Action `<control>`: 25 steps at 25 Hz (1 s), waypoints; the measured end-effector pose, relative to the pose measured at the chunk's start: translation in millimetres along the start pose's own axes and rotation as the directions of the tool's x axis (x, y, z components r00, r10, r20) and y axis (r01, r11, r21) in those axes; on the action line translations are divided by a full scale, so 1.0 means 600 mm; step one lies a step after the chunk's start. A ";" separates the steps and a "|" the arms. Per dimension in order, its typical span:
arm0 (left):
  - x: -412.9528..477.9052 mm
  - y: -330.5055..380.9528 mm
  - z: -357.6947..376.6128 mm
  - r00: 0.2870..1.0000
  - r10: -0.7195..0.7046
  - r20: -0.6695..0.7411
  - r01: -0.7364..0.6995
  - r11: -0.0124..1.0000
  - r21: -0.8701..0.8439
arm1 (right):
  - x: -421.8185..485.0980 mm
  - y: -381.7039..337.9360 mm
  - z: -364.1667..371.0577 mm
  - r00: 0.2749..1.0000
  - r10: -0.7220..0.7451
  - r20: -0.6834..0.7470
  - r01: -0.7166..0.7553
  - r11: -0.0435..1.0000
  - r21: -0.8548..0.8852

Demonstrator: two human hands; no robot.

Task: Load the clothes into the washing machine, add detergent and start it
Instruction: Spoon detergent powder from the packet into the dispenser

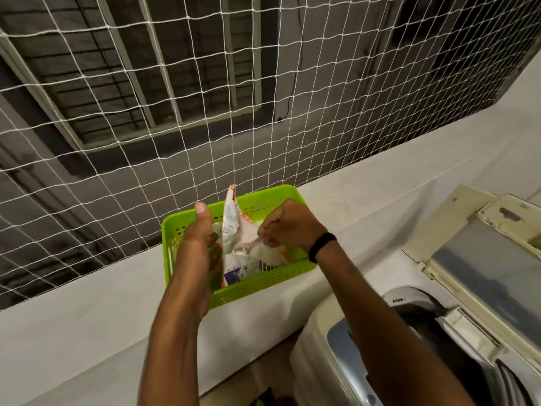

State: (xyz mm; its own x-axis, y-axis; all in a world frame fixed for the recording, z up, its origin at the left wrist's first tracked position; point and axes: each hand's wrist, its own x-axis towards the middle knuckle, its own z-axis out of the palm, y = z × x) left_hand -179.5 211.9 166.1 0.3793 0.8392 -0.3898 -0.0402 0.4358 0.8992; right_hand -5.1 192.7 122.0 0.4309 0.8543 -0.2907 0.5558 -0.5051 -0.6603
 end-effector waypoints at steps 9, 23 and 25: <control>0.003 0.001 -0.006 0.998 -0.041 0.052 0.038 0.998 0.056 | -0.017 0.004 0.011 0.980 0.137 0.147 -0.187 0.890 0.417; 0.010 -0.009 -0.010 0.981 0.183 -0.062 -0.170 0.970 0.174 | -0.081 0.014 -0.046 0.987 0.132 -0.090 -0.022 0.669 0.743; 0.008 -0.009 -0.006 0.974 0.212 -0.077 -0.197 0.965 0.171 | -0.089 0.017 -0.050 0.988 0.123 -0.096 -0.010 0.666 0.746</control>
State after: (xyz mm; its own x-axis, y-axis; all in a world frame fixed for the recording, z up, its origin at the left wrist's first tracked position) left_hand -180.9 214.7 158.5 0.2902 0.9349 -0.2044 0.0449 0.2001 0.9787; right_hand -1.0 138.2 151.5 0.5623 0.7700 -0.3015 -0.1647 -0.2530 -0.9533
